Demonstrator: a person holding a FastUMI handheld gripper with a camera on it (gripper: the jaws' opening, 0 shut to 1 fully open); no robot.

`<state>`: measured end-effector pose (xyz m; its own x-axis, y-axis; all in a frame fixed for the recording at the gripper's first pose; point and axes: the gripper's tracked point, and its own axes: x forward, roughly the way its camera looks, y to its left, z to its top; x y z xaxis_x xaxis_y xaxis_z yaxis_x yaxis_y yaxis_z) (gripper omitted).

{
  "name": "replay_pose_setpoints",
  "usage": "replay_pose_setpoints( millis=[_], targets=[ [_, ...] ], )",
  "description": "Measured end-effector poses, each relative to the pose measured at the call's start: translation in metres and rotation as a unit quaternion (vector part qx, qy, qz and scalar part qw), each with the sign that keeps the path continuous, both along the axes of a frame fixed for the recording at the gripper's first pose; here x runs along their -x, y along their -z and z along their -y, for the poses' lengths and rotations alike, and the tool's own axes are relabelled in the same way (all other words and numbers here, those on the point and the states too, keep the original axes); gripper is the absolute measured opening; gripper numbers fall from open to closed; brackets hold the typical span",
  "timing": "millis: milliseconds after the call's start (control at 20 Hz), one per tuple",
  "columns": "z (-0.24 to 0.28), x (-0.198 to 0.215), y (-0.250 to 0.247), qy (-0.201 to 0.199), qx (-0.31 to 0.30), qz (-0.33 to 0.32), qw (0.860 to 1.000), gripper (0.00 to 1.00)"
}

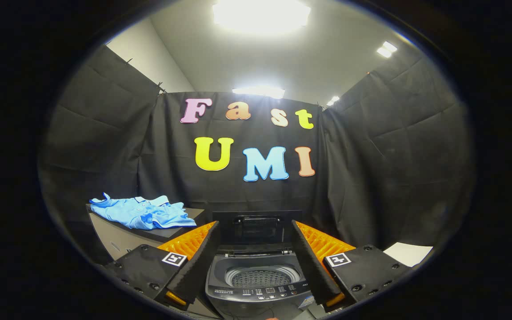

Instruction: Put the clothes into the washing machine and then close the washing machine lid.

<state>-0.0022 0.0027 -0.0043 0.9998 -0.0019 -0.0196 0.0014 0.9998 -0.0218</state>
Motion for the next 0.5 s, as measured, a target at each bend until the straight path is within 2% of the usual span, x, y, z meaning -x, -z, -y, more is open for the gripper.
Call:
replay_pose_setpoints(
  millis=[500],
  targets=[
    [-0.040,-0.027,-0.028,-0.008,0.009,-0.005,1.000,0.97]
  ],
)
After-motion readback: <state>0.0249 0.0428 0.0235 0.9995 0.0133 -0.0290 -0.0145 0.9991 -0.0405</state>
